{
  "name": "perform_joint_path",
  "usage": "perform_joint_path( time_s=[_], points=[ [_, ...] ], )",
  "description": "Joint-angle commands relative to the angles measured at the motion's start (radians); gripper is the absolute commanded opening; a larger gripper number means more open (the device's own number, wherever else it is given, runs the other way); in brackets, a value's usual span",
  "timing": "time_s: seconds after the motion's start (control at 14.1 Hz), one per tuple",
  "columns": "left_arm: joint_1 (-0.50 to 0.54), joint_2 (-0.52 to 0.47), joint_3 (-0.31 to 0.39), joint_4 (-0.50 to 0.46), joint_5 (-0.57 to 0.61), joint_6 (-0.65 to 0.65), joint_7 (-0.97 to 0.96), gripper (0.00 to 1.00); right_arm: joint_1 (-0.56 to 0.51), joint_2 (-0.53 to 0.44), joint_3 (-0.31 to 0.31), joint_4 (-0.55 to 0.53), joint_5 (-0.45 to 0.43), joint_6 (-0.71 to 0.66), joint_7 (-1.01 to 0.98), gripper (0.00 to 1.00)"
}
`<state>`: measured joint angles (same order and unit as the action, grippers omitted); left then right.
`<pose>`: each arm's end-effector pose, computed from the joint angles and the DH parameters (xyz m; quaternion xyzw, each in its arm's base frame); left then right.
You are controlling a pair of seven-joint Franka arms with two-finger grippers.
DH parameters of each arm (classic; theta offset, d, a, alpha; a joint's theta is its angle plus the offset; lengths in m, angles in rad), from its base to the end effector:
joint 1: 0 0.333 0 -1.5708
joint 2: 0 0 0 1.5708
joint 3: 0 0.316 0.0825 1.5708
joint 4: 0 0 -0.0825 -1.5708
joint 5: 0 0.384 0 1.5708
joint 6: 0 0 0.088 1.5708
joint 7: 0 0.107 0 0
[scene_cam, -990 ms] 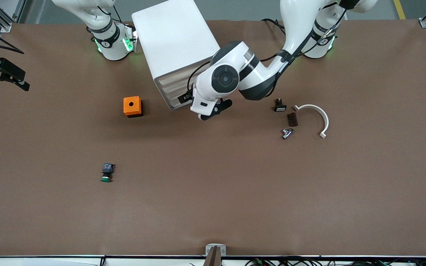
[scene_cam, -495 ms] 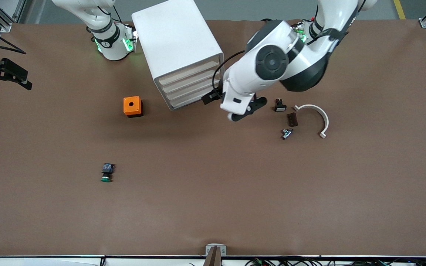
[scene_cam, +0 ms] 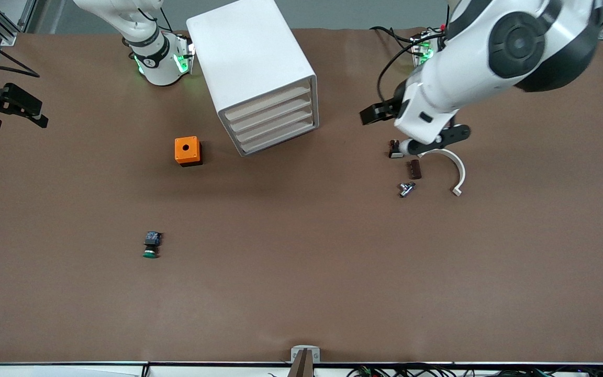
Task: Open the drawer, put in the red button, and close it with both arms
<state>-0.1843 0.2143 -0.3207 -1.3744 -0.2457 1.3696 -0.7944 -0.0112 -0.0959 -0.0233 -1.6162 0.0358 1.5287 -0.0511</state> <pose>0.5151 -0.2947 0.5877 0.9739 0.1298 -0.1754 0.0618 0.5199 -0.0146 0.6510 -0.9998 -0.0092 -0.0050 0.0188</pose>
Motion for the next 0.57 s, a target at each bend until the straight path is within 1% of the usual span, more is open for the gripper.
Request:
perform_joint_path(
  time_s=[0.0, 0.28, 0.42, 0.5],
  points=[
    [0.078, -0.061, -0.005, -0.034, 0.038, -0.069, 0.139, 1.0, -0.006, -0.027, 0.005, -0.022, 0.012, 0.001, 0.011, 1.0],
    [0.183, -0.101, -0.005, -0.072, 0.117, -0.079, 0.28, 1.0, -0.006, -0.031, 0.005, -0.031, 0.012, 0.001, 0.01, 1.0],
    [0.221, -0.104, -0.006, -0.075, 0.149, -0.078, 0.337, 1.0, -0.006, -0.059, 0.003, -0.074, 0.012, 0.019, 0.01, 1.0],
    [0.252, -0.102, -0.006, -0.075, 0.151, -0.072, 0.371, 1.0, -0.006, -0.064, 0.003, -0.077, 0.012, 0.024, 0.01, 1.0]
  ],
)
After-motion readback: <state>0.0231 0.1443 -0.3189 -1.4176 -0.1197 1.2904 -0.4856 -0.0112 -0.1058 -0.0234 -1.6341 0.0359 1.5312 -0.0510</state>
